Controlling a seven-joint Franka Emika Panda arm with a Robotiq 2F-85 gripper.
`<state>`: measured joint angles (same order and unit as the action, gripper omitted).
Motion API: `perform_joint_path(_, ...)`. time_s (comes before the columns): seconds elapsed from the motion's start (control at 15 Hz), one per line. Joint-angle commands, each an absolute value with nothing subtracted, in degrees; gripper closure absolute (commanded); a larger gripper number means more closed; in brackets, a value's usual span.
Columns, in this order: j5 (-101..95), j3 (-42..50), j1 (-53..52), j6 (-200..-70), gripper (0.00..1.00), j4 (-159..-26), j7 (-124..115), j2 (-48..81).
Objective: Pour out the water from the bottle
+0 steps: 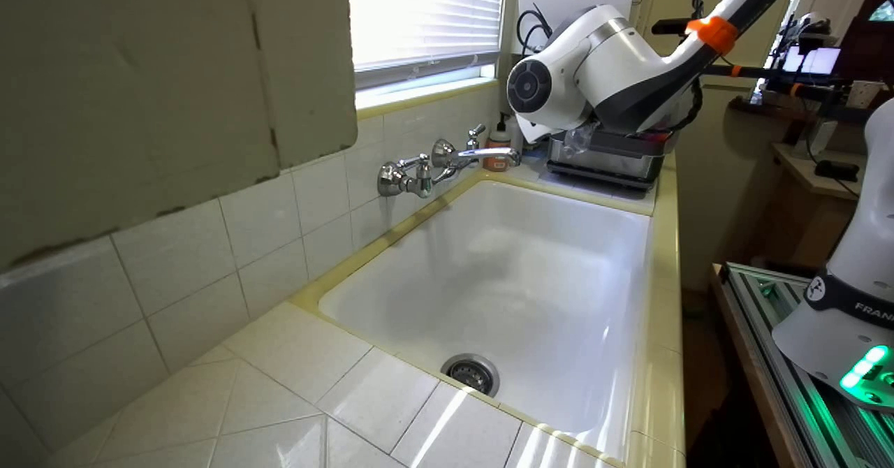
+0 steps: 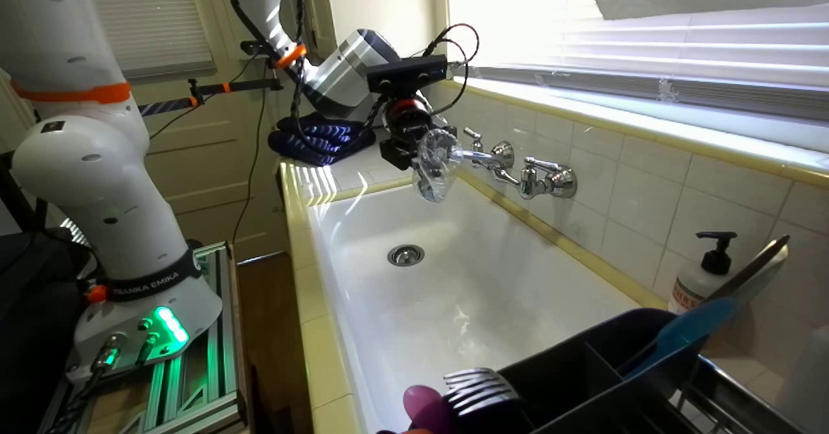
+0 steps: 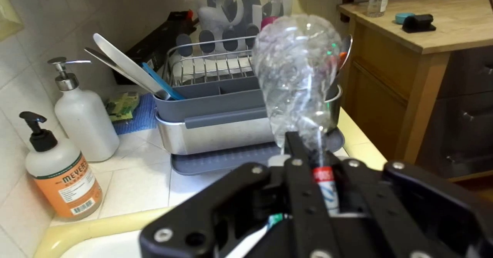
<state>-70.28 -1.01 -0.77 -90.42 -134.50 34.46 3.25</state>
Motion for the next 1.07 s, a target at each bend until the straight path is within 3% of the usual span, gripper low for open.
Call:
perform_joint_path(0.0, -75.75, -2.36, -1.95, -86.48, 0.98, -135.72, 37.89, 3.11)
perform_joint_path(1.0, -93.00, -4.12, -3.70, -75.80, 0.98, -140.18, 49.27, 3.53)
